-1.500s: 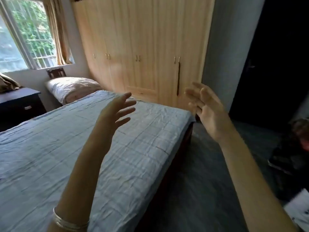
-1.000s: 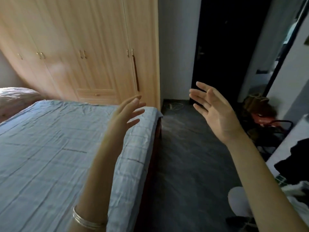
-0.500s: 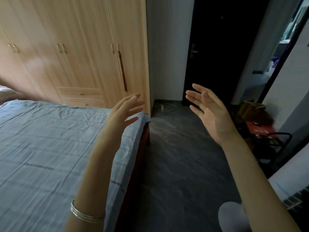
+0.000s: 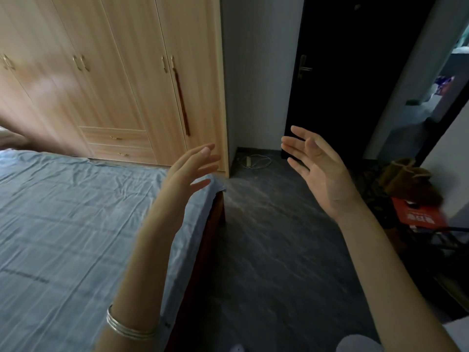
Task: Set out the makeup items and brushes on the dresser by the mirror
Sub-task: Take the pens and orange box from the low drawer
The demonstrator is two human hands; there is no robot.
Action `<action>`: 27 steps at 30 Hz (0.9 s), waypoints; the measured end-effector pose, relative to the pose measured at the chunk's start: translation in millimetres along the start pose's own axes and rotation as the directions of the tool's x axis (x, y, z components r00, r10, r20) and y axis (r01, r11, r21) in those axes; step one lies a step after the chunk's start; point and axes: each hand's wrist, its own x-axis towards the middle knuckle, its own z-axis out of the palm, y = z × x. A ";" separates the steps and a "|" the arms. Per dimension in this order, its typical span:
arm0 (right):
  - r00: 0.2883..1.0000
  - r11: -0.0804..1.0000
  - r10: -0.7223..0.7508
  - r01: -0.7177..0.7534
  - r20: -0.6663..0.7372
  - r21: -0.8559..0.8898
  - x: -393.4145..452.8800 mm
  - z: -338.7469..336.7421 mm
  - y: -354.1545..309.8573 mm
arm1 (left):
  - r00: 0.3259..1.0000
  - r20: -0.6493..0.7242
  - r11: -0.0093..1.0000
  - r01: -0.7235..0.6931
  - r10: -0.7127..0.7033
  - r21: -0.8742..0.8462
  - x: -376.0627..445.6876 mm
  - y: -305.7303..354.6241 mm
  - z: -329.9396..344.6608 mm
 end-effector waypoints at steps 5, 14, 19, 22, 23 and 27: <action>1.000 1.000 0.003 -0.003 0.017 -0.002 76.5 -9.4 29.6 | 1.000 -0.006 1.000 -0.007 0.007 -0.002 81.5 -16.3 -6.2; 0.998 0.998 0.031 -0.028 0.058 -0.055 213.3 -13.4 63.7 | 0.999 -0.030 1.000 0.015 -0.015 -0.026 220.2 -35.8 -26.5; 0.997 0.998 0.046 -0.042 0.069 -0.057 269.4 -26.8 85.7 | 0.998 -0.043 0.999 0.044 -0.044 -0.014 274.1 -50.4 -28.5; 0.994 0.997 0.066 -0.062 0.083 -0.051 302.0 -39.1 101.7 | 0.997 -0.063 0.999 0.050 -0.050 -0.004 305.7 -60.3 -25.3; 0.993 0.997 0.069 -0.065 0.096 -0.049 313.1 -43.9 107.0 | 0.996 -0.070 0.999 0.054 -0.054 -0.002 315.8 -63.8 -22.3; 0.989 0.998 0.067 -0.065 0.133 -0.024 364.7 -70.7 125.8 | 0.992 -0.109 0.998 0.064 -0.063 0.000 361.1 -76.7 -5.1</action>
